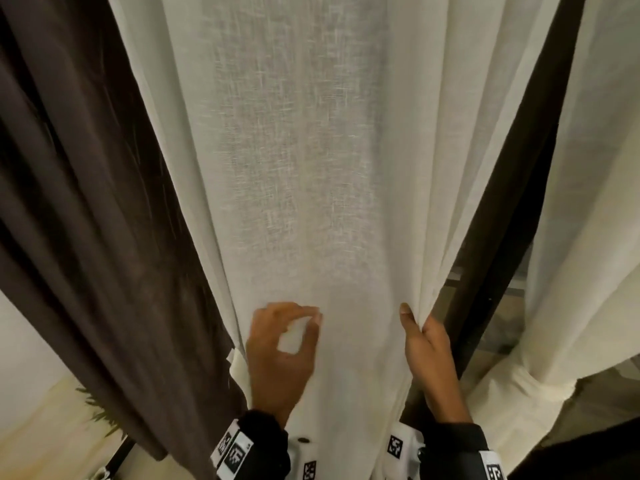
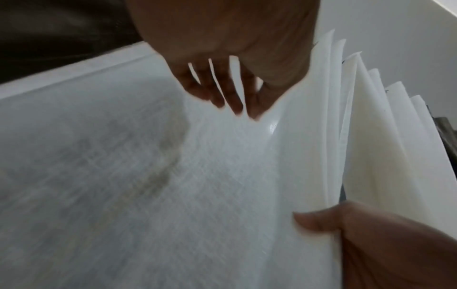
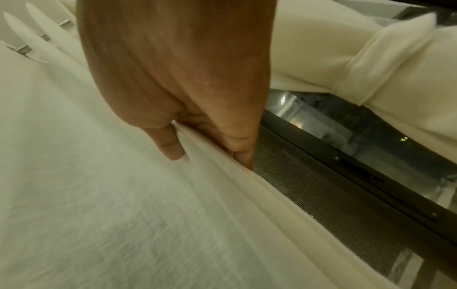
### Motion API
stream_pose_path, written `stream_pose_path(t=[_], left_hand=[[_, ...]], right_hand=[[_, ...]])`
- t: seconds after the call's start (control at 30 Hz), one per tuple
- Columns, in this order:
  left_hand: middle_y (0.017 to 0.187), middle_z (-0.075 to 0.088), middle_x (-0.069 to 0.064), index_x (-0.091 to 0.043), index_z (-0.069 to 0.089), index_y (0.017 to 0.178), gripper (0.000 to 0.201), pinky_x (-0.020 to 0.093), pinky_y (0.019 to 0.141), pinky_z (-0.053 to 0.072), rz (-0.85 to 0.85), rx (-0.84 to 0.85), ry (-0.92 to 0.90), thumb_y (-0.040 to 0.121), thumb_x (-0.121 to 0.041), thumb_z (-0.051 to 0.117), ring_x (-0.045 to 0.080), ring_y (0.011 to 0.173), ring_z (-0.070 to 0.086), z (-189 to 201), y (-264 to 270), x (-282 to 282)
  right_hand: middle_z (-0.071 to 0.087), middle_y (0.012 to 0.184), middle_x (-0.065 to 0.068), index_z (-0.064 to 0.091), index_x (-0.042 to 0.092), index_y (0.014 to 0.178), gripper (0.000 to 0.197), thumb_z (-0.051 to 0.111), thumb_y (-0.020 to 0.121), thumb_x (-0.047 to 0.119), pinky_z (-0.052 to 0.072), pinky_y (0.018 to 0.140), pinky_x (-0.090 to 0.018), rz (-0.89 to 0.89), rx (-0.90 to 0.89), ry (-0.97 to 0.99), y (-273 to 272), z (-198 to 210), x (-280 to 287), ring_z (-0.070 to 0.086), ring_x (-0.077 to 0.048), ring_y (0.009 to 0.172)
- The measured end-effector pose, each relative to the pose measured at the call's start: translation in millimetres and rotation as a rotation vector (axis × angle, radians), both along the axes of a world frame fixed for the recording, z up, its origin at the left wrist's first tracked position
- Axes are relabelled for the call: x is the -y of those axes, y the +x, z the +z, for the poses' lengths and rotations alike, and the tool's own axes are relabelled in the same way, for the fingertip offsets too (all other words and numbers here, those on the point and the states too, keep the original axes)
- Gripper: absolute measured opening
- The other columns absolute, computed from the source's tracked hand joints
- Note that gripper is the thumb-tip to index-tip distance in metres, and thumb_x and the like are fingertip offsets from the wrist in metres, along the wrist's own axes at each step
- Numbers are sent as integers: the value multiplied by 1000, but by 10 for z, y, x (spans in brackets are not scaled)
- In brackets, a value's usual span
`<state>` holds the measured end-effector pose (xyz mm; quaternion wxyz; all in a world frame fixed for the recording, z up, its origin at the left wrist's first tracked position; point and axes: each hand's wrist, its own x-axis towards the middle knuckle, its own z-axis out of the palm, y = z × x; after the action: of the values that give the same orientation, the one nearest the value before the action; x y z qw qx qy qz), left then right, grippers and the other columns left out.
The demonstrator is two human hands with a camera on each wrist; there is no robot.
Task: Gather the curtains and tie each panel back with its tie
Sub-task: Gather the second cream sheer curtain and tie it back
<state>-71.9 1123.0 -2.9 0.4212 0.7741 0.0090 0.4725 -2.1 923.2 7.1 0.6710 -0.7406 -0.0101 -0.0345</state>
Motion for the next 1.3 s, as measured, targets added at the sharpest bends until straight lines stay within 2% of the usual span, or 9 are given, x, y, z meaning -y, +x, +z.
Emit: stream_pose_path(t=[0.17,0.3,0.43,0.53,0.67,0.93,1.1,1.23,1.3], left_hand=[[133,55,19,-2,57,134,60,28,95,48,405,12,-226,85,-18,89,27,119,56,106,25,-447],[120,68,0,-16,65,131,34,34,99,53,130,-190,-240,98,-14,75,21,111,67,-139,143,-520],[113,61,-17,-25,60,142,42,25,86,59,-13,-220,-96,103,-9,66,1,96,64,-335,249,-357],[112,64,-16,-33,59,140,44,26,83,60,-259,-246,107,104,-8,60,-2,99,65,-384,291,-205],[122,72,-10,-37,64,139,51,32,88,61,-635,-334,130,97,-8,64,9,107,71,-295,252,-139],[106,69,8,-6,74,106,18,47,79,57,192,158,39,90,-13,79,29,92,67,-9,127,-618],[152,44,-4,-34,32,160,95,38,109,49,134,-233,-443,84,-55,84,20,138,53,5,433,-842],[106,66,-14,-25,58,123,30,34,103,46,-170,-552,-533,107,-51,55,16,111,65,152,562,-768],[114,70,-14,-34,61,117,42,33,113,41,-344,-703,-513,98,-71,57,11,115,64,153,554,-668]], right_hand=[[72,118,-2,65,17,122,32,50,110,42,52,111,-51,-48,-49,-20,-61,19,-236,67,-30,119],[71,118,5,59,30,134,29,47,111,41,52,103,-39,5,-11,-51,-118,38,-426,66,-22,118],[76,112,12,65,35,131,36,56,102,55,60,99,-36,96,35,-77,-169,92,-593,73,-10,108],[77,107,24,69,40,120,44,74,84,64,60,83,-15,151,106,-127,-210,153,-712,74,4,102],[79,88,9,72,24,104,35,79,88,54,64,77,-33,68,126,-84,-173,123,-846,78,-7,86],[69,93,5,63,30,91,29,47,110,45,55,88,-40,-173,102,-23,-91,208,-538,66,-13,88],[63,94,10,60,28,103,26,44,110,48,44,88,-33,-158,78,-16,-112,337,-433,58,-6,86],[68,115,8,57,34,125,25,44,110,49,44,99,-32,-40,84,-18,-157,273,-463,64,-12,106],[67,129,7,56,36,136,32,44,110,49,46,104,-31,42,101,-31,-171,217,-506,64,-11,117]])
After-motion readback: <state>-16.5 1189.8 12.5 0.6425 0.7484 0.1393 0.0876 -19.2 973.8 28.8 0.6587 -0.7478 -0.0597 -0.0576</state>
